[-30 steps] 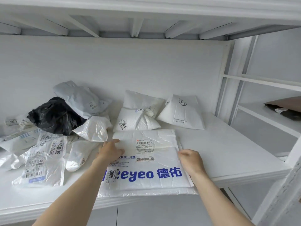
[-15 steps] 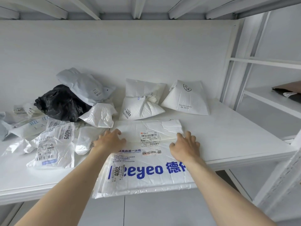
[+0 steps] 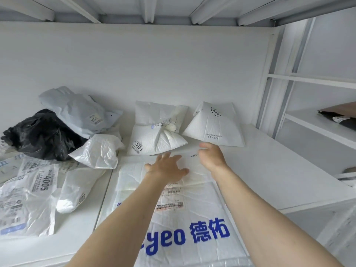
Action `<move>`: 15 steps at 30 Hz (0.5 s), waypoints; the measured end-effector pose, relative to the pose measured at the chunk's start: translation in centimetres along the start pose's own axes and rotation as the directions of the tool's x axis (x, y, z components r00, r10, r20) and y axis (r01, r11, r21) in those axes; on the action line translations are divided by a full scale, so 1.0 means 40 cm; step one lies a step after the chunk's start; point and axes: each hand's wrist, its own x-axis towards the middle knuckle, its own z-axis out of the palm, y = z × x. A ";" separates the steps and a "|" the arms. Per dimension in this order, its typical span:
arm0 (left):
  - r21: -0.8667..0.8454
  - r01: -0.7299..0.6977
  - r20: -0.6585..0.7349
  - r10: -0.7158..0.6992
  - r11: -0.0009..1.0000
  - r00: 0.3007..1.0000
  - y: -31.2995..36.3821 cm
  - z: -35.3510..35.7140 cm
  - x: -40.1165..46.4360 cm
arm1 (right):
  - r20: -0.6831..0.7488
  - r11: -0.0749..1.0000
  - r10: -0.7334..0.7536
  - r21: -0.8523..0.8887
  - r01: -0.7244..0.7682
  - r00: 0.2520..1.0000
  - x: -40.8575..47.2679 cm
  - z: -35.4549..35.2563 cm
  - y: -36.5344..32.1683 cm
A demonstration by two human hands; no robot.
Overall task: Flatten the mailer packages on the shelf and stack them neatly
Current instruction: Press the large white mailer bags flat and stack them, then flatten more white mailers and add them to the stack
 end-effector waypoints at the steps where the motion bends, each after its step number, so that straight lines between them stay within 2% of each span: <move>1: -0.017 0.014 0.012 -0.014 1.000 1.000 0.008 -0.001 0.025 | 0.011 0.975 0.059 0.214 -0.060 0.998 0.029 0.002 0.002; 3: -0.097 0.057 0.014 -0.056 0.994 0.998 0.008 0.004 0.069 | 0.025 0.851 0.172 0.499 -0.162 0.985 0.084 0.001 0.005; 6: -0.151 0.107 0.002 -0.108 0.983 0.994 -0.004 0.025 0.105 | 0.009 0.620 0.348 0.748 -0.237 0.938 0.170 -0.015 0.028; 9: -0.100 0.124 -0.006 -0.126 0.987 0.992 0.001 0.025 0.124 | 0.061 0.461 0.396 0.849 -0.256 0.916 0.232 -0.007 0.062; 15: -0.181 0.136 -0.005 -0.140 0.974 0.990 0.009 0.023 0.152 | 0.078 0.355 0.373 0.909 -0.220 0.925 0.287 0.045 0.073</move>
